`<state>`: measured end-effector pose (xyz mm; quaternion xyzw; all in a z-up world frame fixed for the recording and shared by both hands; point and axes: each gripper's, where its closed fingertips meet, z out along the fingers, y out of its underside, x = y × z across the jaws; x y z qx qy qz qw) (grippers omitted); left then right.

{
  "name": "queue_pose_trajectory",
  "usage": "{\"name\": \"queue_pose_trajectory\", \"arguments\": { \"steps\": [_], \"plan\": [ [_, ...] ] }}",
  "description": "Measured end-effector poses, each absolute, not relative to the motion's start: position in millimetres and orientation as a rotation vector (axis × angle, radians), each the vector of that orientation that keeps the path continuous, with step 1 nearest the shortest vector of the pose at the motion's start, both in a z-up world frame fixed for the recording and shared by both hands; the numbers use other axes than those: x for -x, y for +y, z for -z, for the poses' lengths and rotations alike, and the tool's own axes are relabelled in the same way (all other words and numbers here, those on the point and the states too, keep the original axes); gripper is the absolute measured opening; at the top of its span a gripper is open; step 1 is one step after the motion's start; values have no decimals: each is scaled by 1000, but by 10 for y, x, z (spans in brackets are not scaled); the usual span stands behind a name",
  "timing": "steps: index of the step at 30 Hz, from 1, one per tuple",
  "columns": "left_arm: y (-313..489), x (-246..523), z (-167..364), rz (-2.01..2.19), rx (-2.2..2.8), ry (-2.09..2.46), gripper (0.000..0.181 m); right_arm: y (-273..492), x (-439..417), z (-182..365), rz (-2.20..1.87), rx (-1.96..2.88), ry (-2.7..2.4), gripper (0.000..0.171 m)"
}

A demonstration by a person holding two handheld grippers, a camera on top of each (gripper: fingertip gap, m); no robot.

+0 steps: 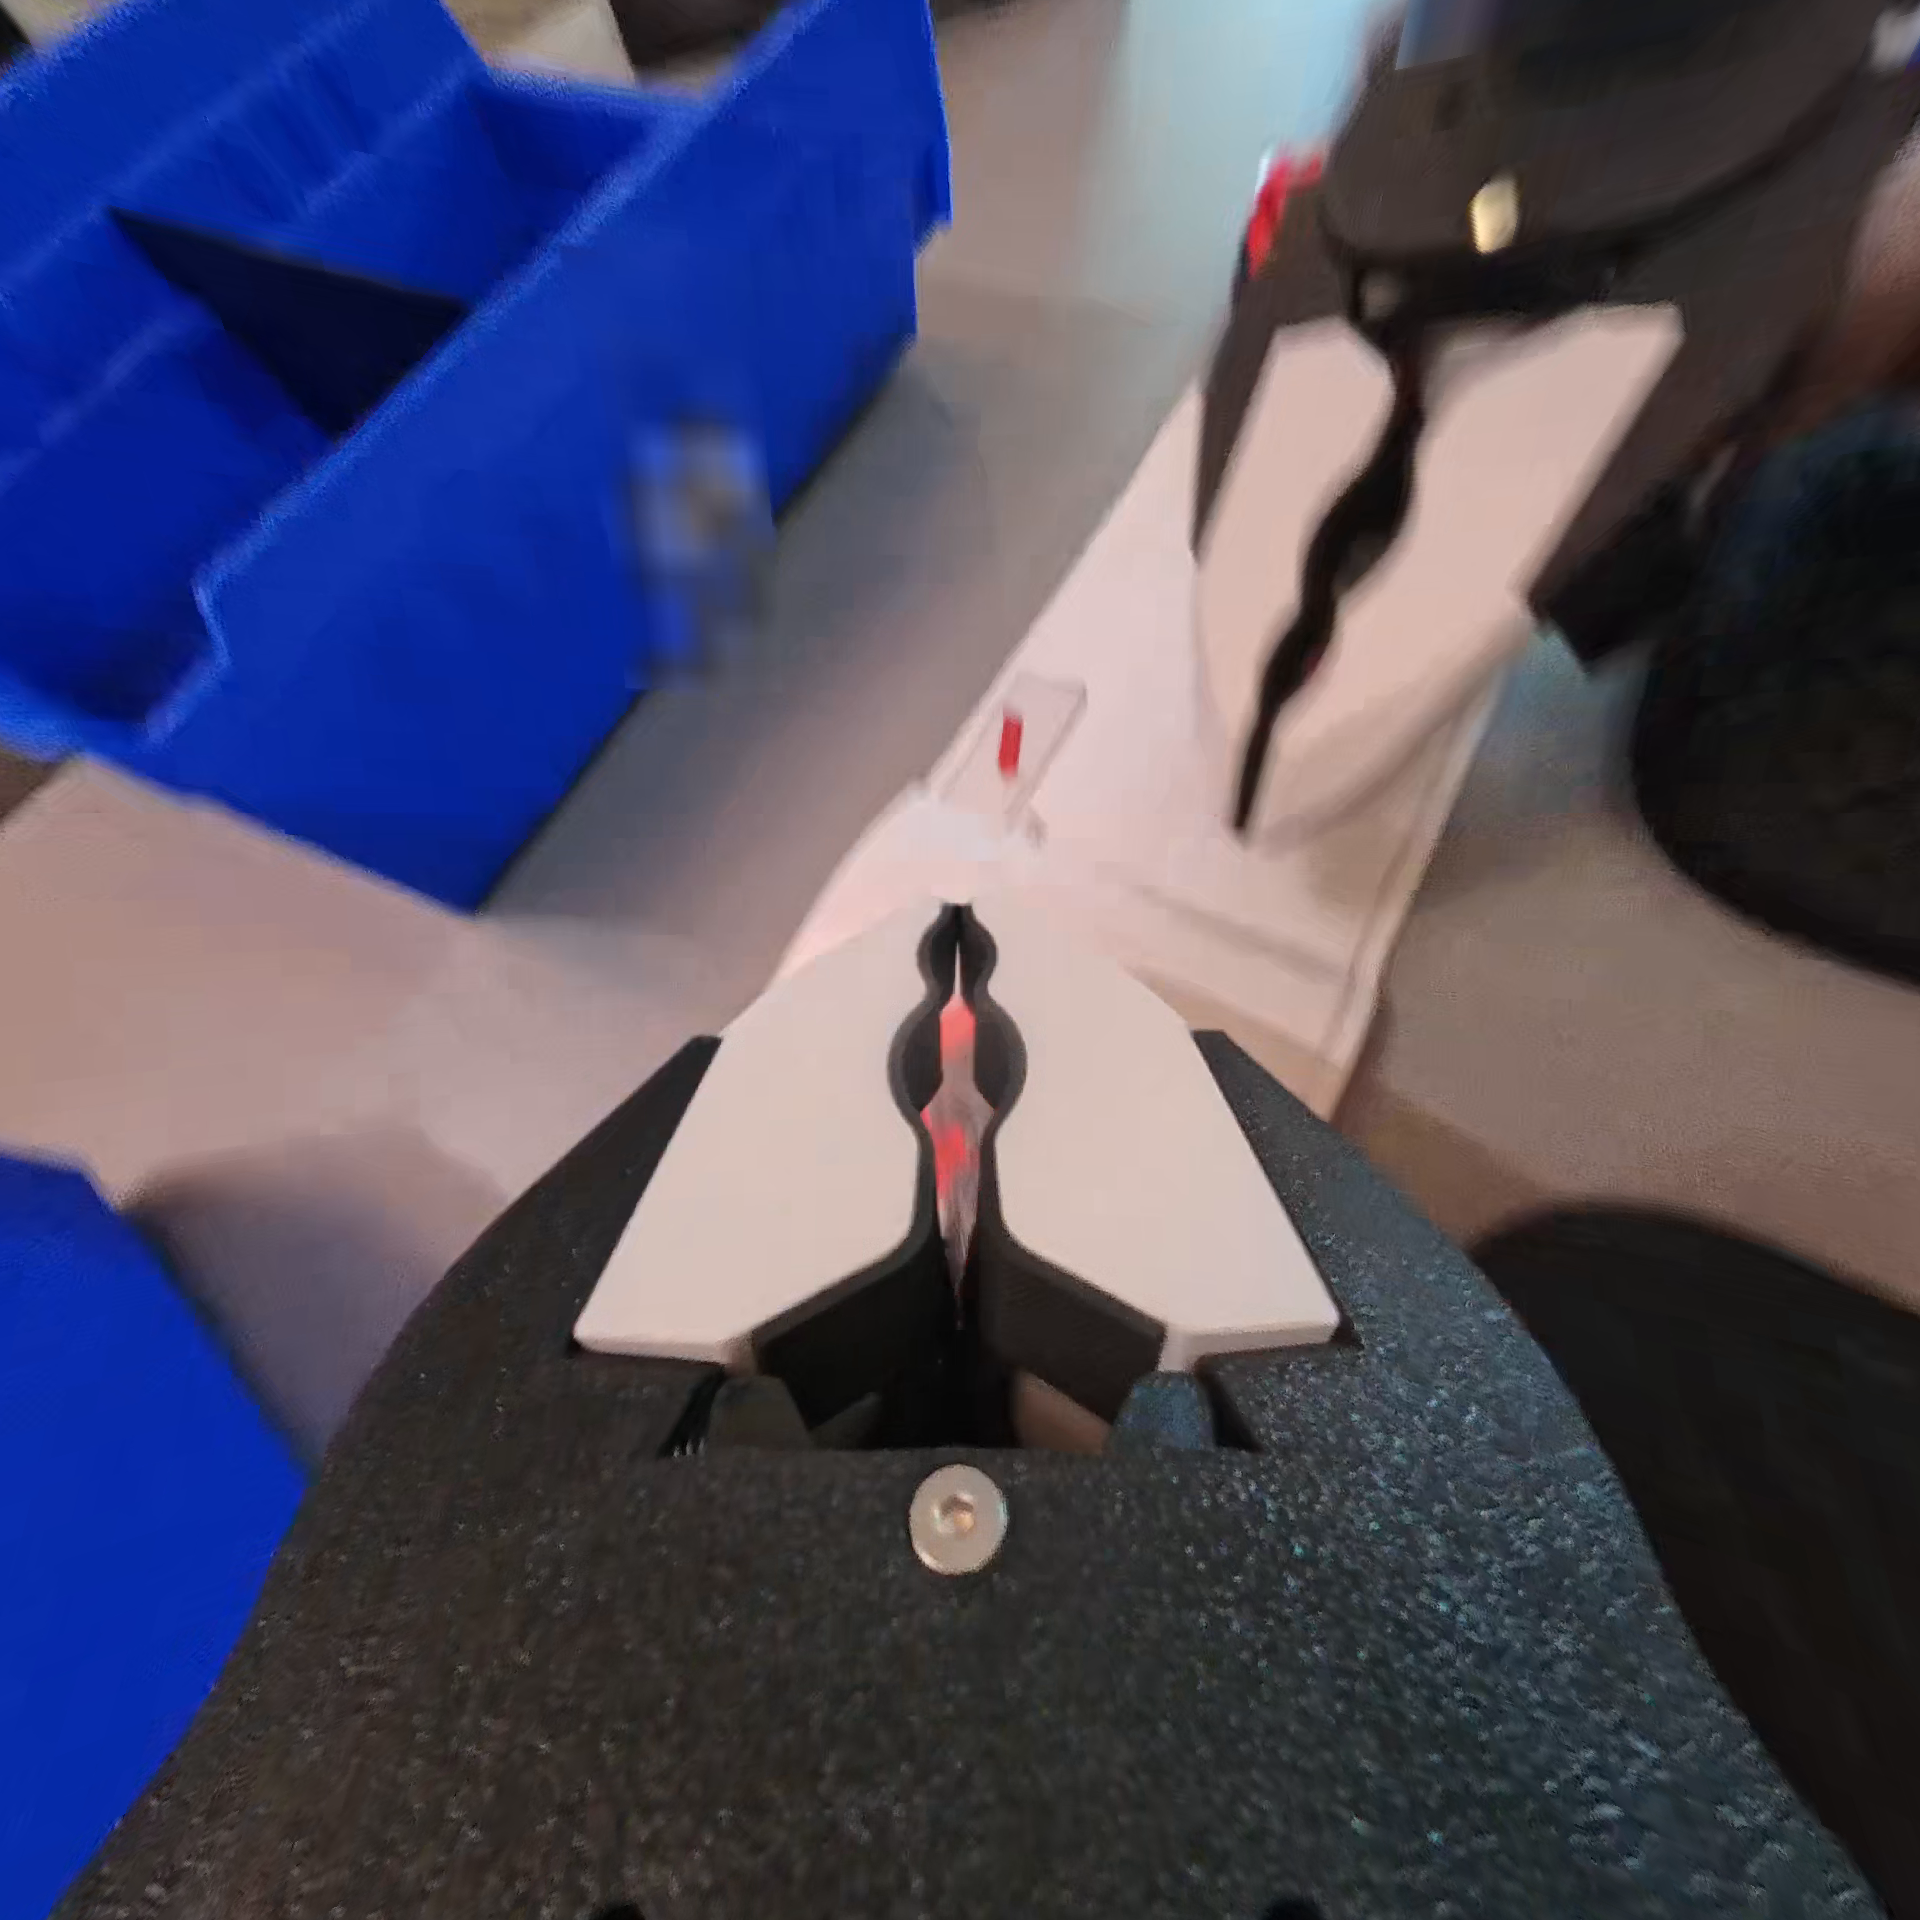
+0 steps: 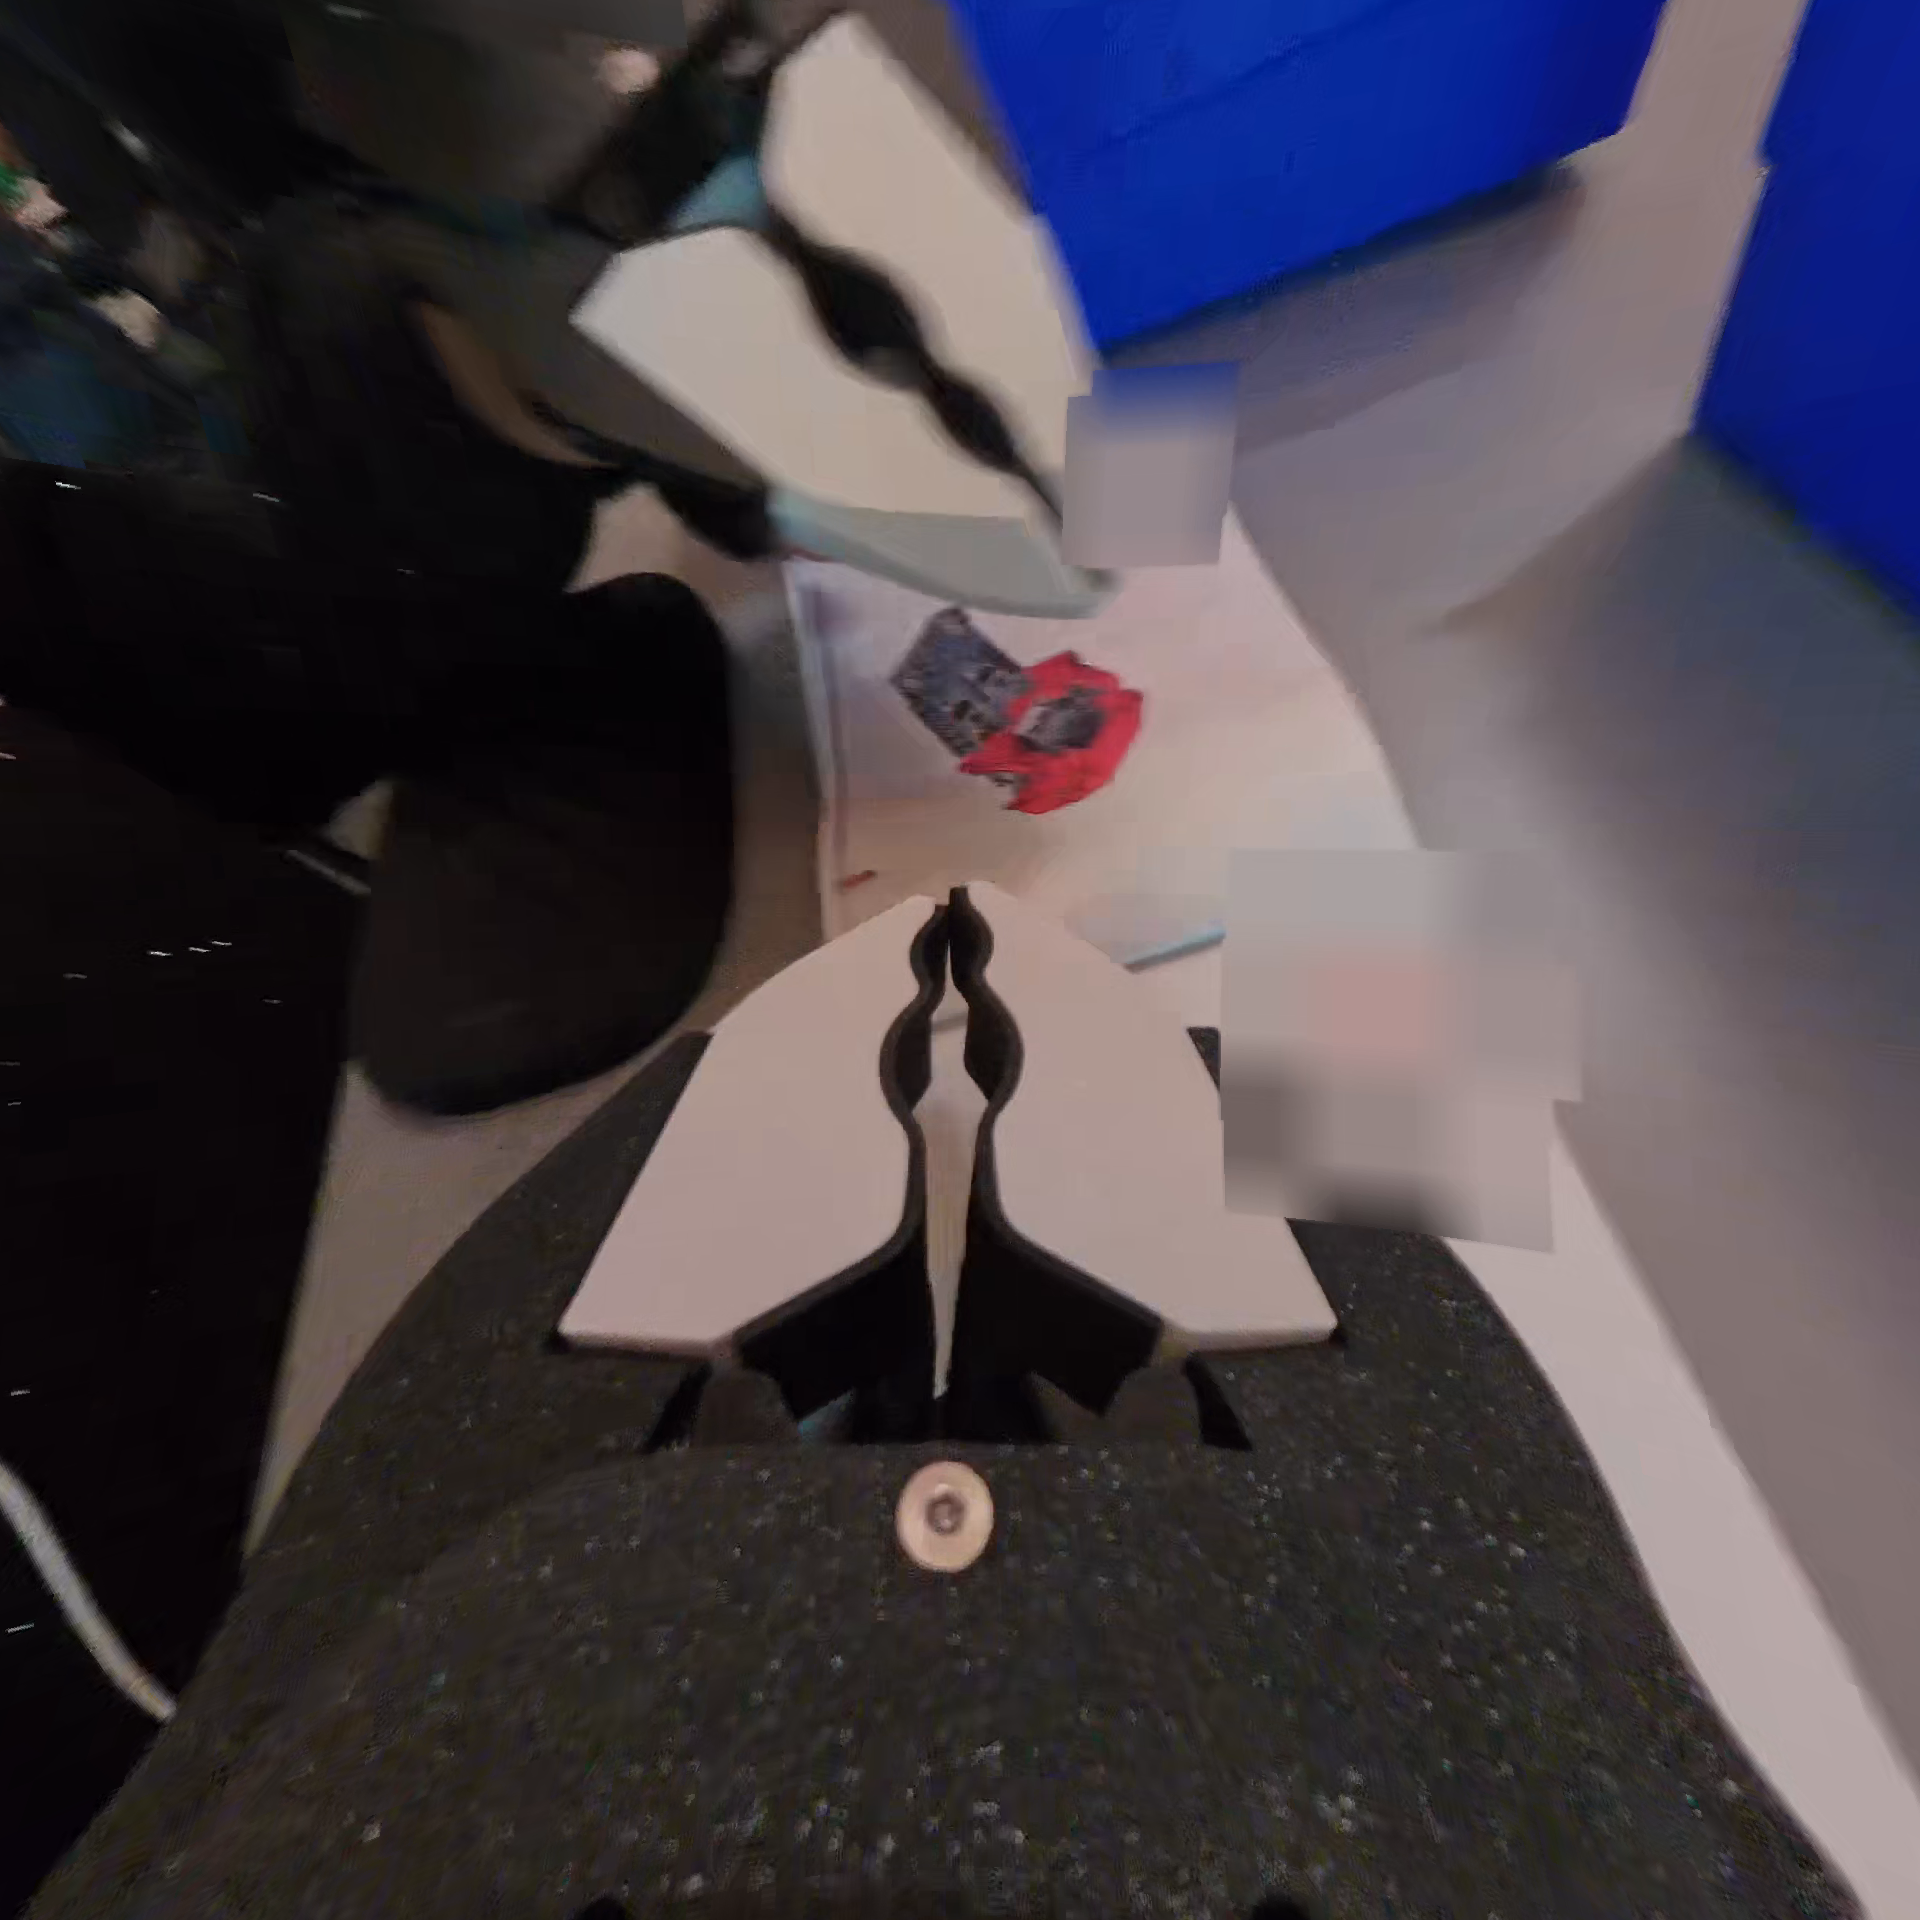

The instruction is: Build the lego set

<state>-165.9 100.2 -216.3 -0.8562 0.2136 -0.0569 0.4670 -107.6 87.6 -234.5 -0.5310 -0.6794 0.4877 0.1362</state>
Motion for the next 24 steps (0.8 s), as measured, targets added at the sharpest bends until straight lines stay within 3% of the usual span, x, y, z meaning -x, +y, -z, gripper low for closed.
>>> {"name": "queue_pose_trajectory", "arguments": {
  "steps": [1, 2, 6, 11, 24],
  "plan": [
    [839, 1708, 2241, 107, 2154, 533, 0, 908, 1101, 2370, -1383, 1518, -1973, 7],
    [681, 1770, 2343, 58, 2208, 531, 0, 920, 1138, 2400, -1356, 1518, -1971, 44],
    [244, 1876, 2726, -27, 2314, 483, 0, 861, 1285, 2446, -1203, 1374, -2008, 40],
    [213, 1930, 2590, -112, 2166, 442, 3, 848, 1315, 2761, -907, 1354, -2178, 45],
    [179, 2010, 2630, -328, 2113, 523, 2, 1125, 1057, 2727, -1053, 1383, -2147, 33]
  ]
}}
